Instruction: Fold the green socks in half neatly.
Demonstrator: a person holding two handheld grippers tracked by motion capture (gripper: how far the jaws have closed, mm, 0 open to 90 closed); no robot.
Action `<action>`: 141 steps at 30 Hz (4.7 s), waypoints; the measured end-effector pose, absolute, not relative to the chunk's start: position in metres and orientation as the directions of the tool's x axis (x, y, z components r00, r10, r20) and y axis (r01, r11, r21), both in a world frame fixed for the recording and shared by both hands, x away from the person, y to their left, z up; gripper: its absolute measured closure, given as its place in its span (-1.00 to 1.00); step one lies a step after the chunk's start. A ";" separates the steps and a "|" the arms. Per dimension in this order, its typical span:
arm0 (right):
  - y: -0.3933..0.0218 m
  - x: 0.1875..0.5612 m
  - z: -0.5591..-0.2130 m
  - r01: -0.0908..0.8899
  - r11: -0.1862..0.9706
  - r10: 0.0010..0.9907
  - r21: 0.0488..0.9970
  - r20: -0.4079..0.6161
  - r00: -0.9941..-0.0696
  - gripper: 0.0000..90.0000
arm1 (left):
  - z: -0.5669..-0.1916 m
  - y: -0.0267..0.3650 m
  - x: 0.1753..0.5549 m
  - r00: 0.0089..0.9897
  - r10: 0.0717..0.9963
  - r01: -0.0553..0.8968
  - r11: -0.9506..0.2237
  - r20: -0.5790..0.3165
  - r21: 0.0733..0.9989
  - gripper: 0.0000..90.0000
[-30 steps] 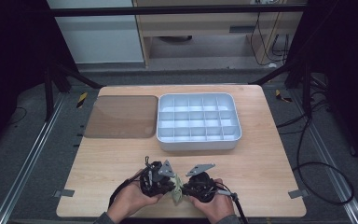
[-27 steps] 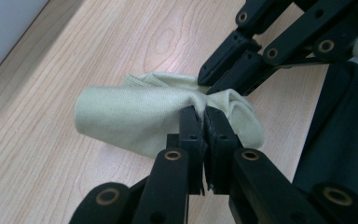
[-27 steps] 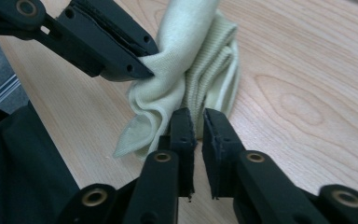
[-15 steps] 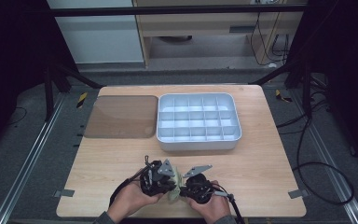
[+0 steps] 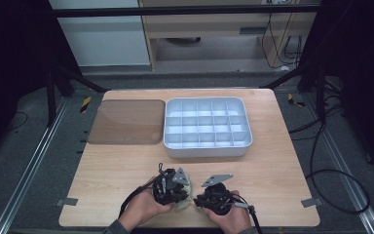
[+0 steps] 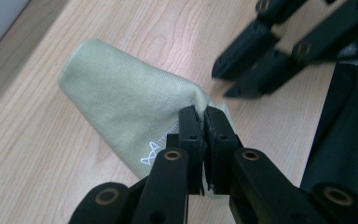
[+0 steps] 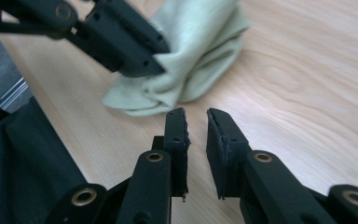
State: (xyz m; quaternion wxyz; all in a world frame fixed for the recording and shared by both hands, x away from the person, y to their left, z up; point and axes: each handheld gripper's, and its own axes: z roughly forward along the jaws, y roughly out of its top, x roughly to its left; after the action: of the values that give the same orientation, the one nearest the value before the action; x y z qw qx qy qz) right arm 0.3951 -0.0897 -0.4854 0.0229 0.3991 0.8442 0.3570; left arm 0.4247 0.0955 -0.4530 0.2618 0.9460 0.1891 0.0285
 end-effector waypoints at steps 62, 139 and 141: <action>-0.114 0.398 -0.475 0.666 0.353 0.751 0.658 0.225 -0.621 0.42 | -0.448 0.094 0.420 0.908 0.416 0.371 -0.738 -0.054 0.563 0.50; -0.029 0.441 -0.479 0.711 0.438 0.768 0.550 0.183 -0.614 0.24 | -0.477 0.235 0.431 0.715 0.698 0.555 -0.594 0.030 0.583 -0.41; -0.029 0.442 -0.479 0.713 0.438 0.763 0.547 0.192 -0.617 0.31 | -0.477 0.236 0.432 0.712 0.702 0.558 -0.591 0.029 0.583 -0.41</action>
State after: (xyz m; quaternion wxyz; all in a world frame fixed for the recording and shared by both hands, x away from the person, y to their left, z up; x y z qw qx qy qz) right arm 0.4418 -0.0291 -0.4793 0.0416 0.4358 0.8470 0.3017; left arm 0.4317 0.2361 -0.4771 0.2779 0.8824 0.3571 0.1291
